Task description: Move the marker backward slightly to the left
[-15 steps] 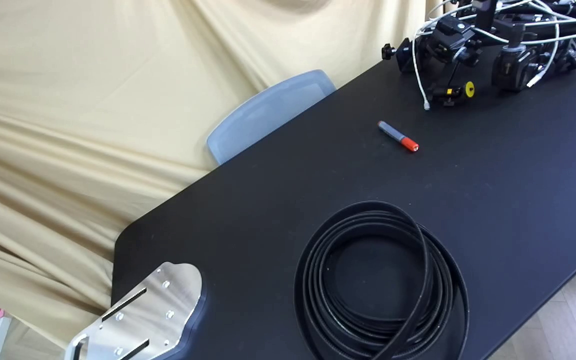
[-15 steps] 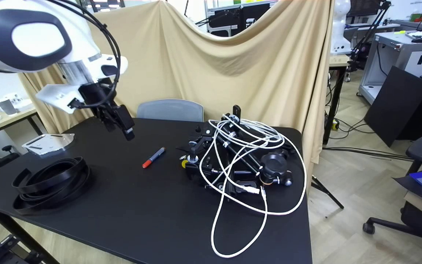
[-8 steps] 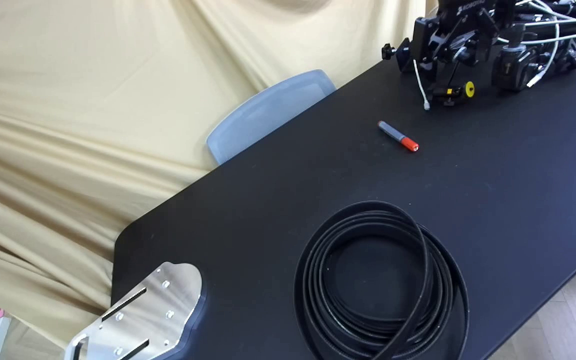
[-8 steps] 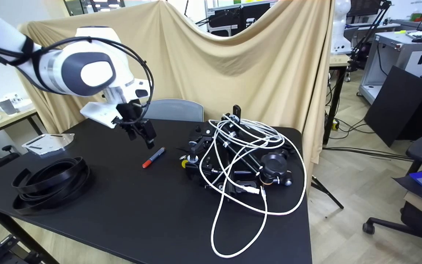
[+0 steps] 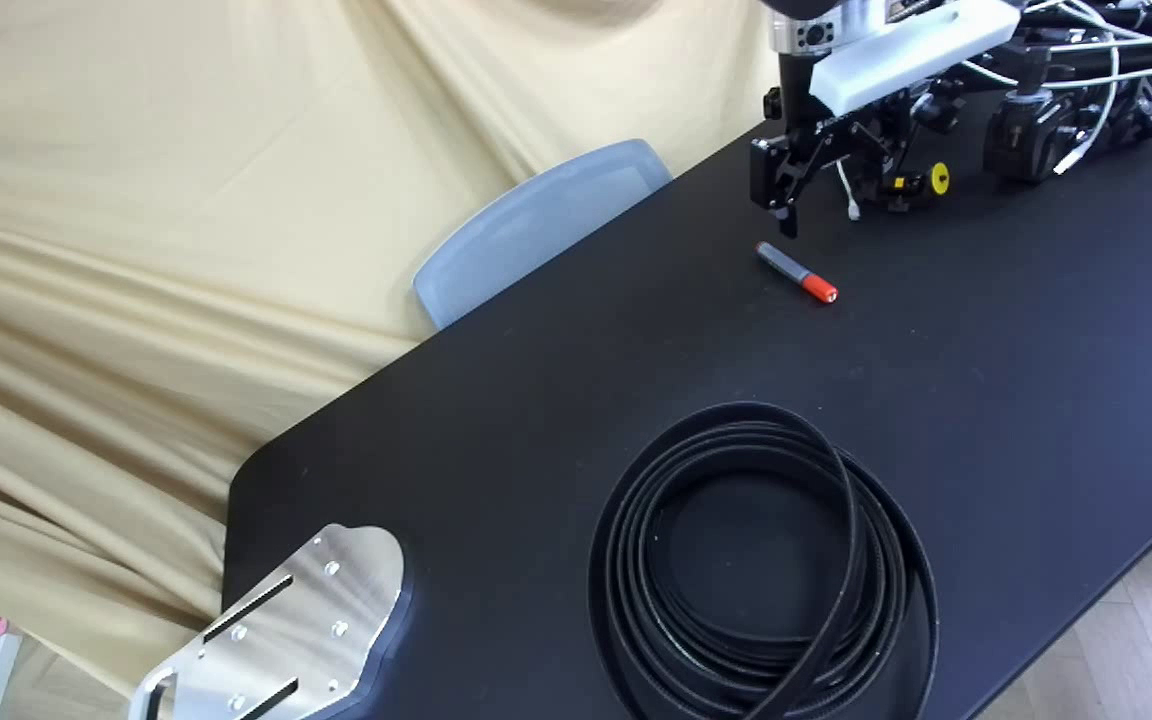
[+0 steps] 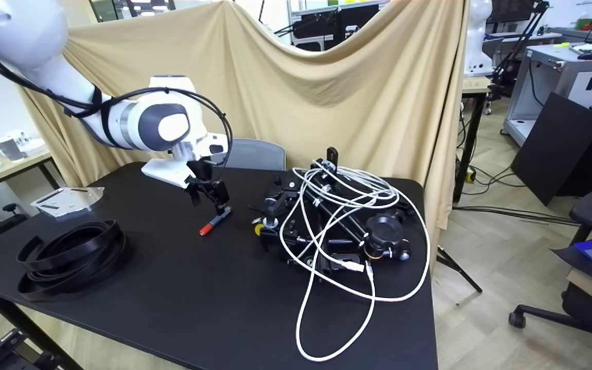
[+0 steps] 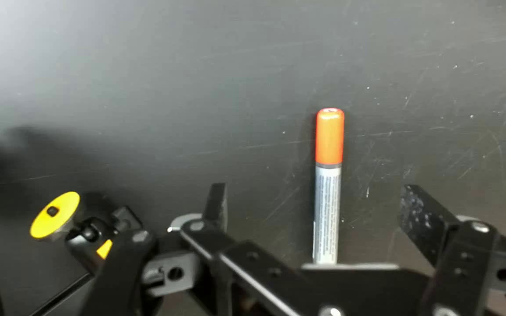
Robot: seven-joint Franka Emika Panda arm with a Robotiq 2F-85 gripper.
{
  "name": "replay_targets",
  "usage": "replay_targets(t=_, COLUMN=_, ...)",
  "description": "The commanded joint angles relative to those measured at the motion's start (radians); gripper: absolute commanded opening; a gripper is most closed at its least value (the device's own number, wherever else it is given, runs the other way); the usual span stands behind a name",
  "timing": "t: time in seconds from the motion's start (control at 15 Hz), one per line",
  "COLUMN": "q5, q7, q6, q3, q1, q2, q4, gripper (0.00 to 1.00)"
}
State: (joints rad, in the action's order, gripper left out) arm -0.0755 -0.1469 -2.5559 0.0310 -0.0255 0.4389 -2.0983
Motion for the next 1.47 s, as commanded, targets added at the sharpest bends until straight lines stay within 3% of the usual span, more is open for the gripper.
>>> replay_targets(t=0.0, q5=0.008, q7=-0.006, q6=0.051, q3=-0.008, q1=-0.024, q2=0.083, q4=0.108, gripper=1.0)
replay_targets(t=0.6, q5=0.009, q7=-0.01, q6=0.085, q3=-0.01, q1=-0.053, q2=0.188, q4=0.208, gripper=1.0)
replay_targets(t=0.67, q5=0.009, q7=-0.009, q6=0.087, q3=-0.009, q1=-0.054, q2=0.196, q4=0.215, gripper=0.75)
replay_targets(t=0.8, q5=0.011, q7=-0.008, q6=0.088, q3=-0.011, q1=-0.056, q2=0.208, q4=0.226, gripper=0.69)
replay_targets(t=1.4, q5=0.011, q7=-0.007, q6=0.098, q3=-0.015, q1=-0.053, q2=0.233, q4=0.249, gripper=0.05)
